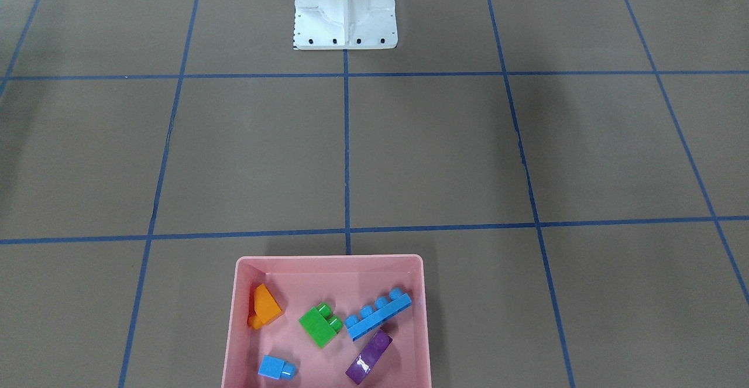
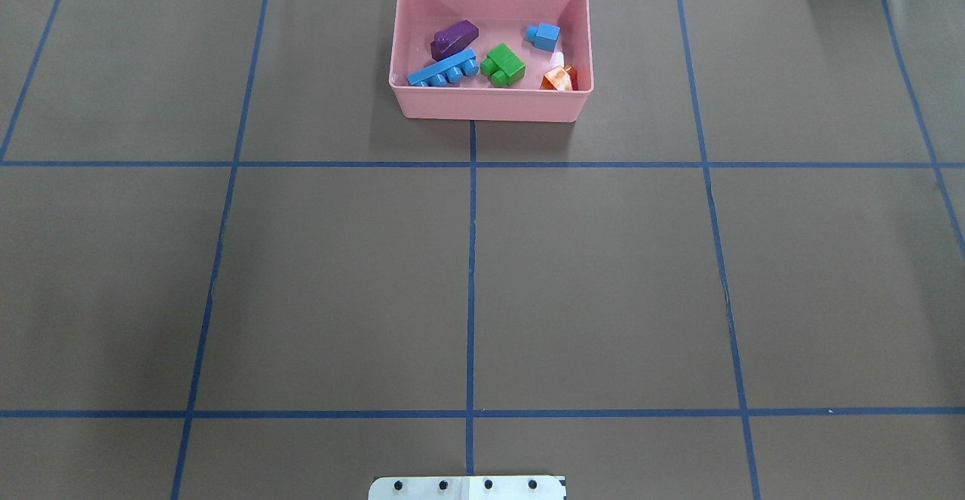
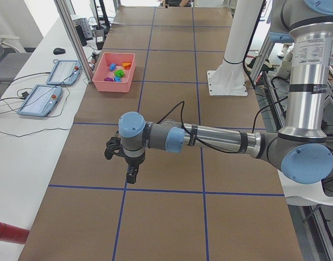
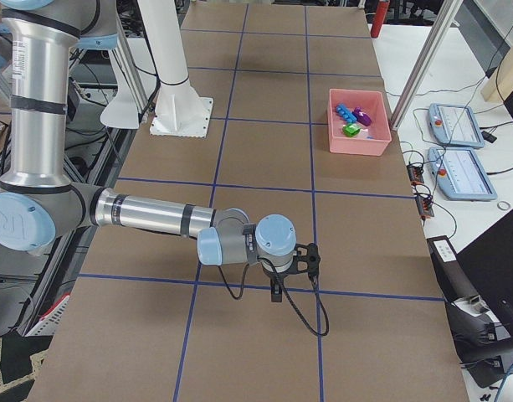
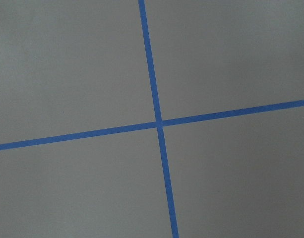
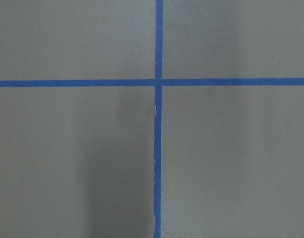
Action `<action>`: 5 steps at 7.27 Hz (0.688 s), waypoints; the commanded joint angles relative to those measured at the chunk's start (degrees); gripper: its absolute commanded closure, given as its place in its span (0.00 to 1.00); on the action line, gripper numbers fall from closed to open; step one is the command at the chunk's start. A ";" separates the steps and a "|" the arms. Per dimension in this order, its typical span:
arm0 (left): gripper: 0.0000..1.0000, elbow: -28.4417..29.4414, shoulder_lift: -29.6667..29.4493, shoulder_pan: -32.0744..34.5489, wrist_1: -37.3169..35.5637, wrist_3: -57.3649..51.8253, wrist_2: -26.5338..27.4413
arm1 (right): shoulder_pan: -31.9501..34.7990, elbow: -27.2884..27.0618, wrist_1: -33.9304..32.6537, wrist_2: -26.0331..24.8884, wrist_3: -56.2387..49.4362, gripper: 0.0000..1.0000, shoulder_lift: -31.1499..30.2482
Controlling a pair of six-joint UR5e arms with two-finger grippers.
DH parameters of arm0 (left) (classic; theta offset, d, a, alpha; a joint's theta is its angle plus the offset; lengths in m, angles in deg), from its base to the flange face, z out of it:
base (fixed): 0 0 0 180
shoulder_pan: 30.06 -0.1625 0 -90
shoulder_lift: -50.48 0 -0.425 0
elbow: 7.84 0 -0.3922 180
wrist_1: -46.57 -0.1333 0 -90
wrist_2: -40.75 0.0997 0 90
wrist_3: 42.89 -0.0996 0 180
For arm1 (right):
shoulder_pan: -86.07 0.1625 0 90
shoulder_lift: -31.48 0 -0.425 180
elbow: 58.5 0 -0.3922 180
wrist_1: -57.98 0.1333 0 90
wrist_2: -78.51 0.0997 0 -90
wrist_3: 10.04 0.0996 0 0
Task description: Put all blocks into box
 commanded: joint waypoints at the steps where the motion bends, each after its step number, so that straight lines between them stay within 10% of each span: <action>1: 0.00 0.27 -0.01 -0.04 0.01 0.00 0.00 | 0.07 -10.57 -15.96 -0.69 -3.47 0.00 -0.14; 5: 0.00 0.54 -0.27 -0.04 0.01 0.00 0.00 | 1.74 -8.33 -16.65 -1.76 -13.33 0.00 -0.13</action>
